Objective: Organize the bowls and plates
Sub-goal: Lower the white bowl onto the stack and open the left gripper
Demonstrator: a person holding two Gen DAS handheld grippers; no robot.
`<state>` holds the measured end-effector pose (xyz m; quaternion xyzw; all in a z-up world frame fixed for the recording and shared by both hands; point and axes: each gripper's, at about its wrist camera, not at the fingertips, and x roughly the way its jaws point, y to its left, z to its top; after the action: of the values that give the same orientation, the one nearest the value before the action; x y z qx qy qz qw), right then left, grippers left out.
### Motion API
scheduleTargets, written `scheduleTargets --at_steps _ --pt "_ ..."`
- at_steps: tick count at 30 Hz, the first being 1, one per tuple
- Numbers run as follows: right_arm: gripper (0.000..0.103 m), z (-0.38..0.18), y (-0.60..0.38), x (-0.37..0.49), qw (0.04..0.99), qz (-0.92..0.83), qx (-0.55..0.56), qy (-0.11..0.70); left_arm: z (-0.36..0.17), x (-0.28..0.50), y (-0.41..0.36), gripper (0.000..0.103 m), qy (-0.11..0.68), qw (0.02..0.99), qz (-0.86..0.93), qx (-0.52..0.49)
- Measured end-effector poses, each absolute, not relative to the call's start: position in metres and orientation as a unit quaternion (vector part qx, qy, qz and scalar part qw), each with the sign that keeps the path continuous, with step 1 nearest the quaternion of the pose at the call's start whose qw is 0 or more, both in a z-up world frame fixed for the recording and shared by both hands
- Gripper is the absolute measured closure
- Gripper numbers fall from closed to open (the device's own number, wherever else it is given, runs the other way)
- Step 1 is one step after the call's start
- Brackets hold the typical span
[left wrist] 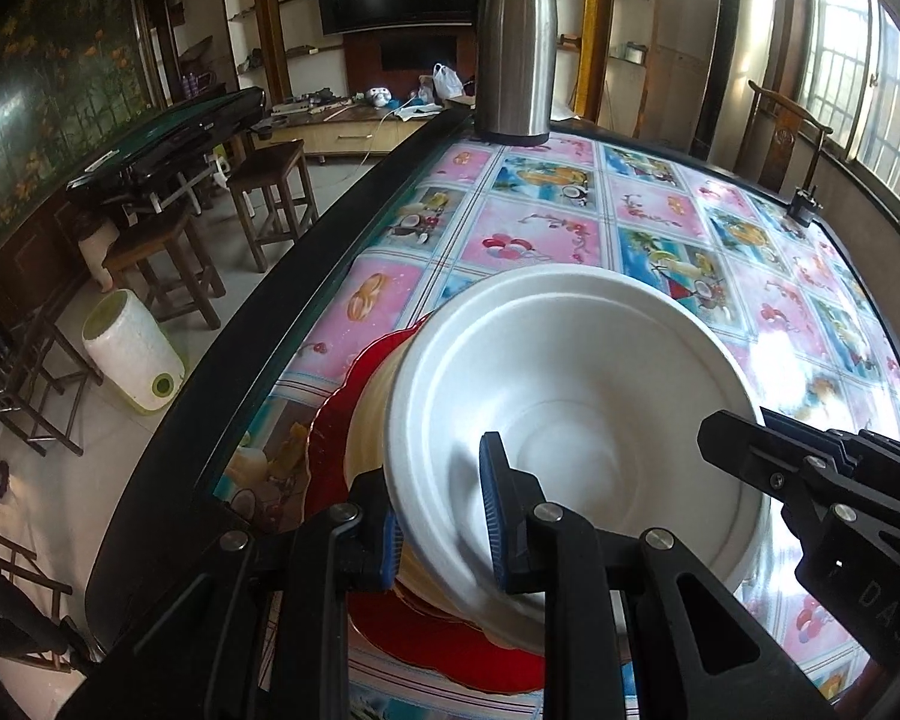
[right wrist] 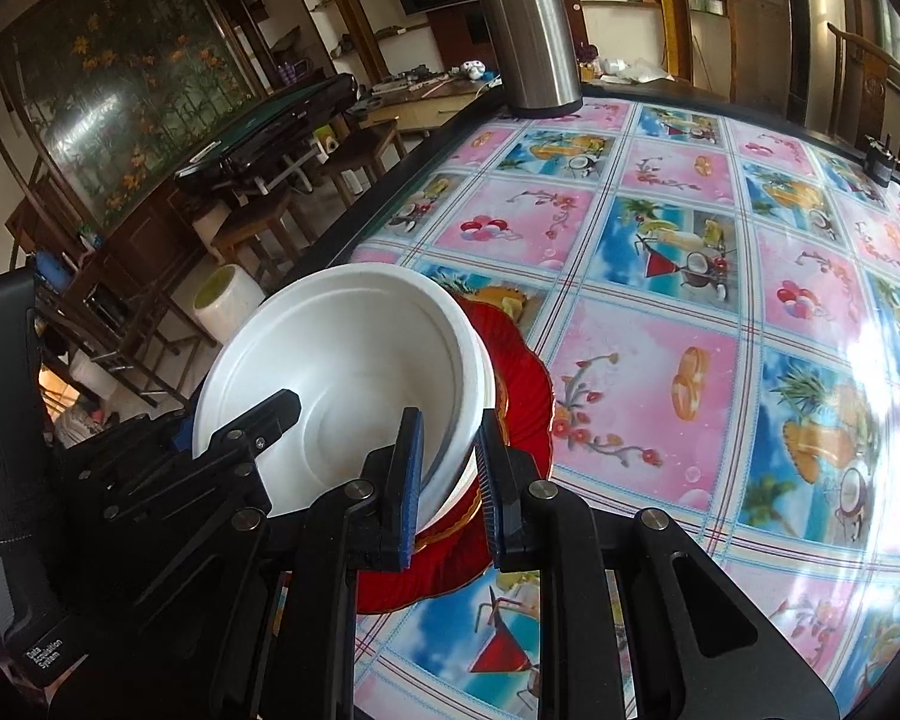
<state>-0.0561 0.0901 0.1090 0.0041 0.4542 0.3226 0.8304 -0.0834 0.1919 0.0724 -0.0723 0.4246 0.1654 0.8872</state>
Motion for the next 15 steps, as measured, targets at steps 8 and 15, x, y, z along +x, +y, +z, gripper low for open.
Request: scheduleTargets --at_steps 8,15 --pt "0.085 0.1 0.104 -0.051 0.829 0.319 -0.01 0.459 0.062 -0.082 0.2 0.081 0.431 0.882 0.173 -0.075" --pt "0.085 0.092 0.103 -0.047 0.827 0.316 0.001 0.466 0.058 -0.082 0.201 0.08 0.428 0.883 0.178 -0.07"
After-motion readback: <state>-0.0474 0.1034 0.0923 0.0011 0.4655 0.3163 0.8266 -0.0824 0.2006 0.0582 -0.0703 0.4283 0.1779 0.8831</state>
